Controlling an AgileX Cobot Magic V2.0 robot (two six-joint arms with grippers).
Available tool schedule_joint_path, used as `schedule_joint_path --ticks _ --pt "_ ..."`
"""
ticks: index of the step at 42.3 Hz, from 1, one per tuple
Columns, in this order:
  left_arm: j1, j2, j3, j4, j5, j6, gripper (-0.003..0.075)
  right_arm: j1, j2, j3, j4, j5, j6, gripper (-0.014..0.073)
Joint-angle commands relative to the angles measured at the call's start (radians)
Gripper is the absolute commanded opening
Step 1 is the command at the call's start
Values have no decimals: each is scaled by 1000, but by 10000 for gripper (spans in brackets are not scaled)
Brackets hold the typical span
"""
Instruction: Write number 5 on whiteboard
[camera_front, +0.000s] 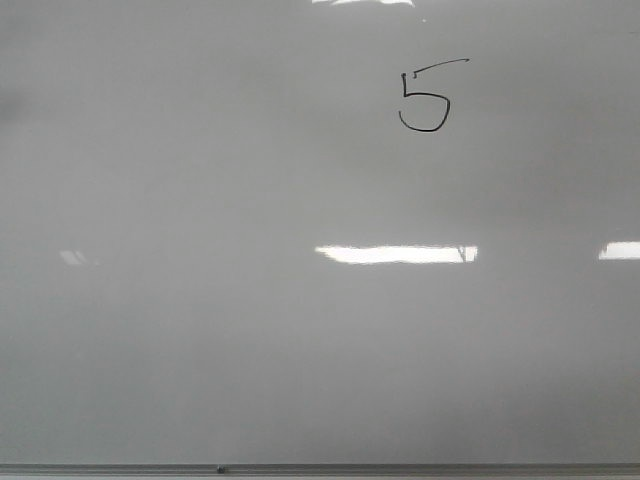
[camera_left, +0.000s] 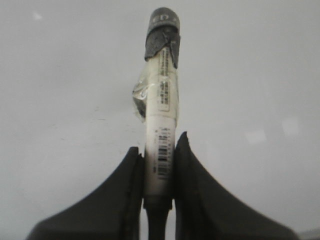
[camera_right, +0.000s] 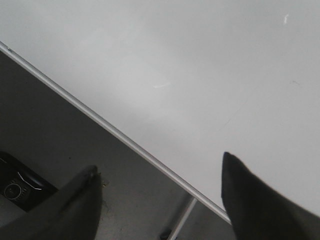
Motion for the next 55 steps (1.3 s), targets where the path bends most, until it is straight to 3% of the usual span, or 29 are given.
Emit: schedule_joint_path --ticks 1,8,15,38,45,55 --pt "110 -57 103 18 -303 -118 -20 -8 -7 -31 -18 -53 6 527" --pt "250 -37 307 12 -741 -163 -20 -8 -7 -31 -17 -53 6 527" --pt "304 57 412 -31 -984 -163 -20 -8 -7 -31 -17 -53 6 527" --pt "306 403 409 -45 -1388 -158 -20 -8 -7 -30 -15 -53 6 527" --pt "306 466 401 -46 -1411 -158 -9 -8 -7 -30 -5 -53 6 527" --pt "306 476 378 -35 -1398 -158 213 -8 -7 -30 2 -57 6 527"
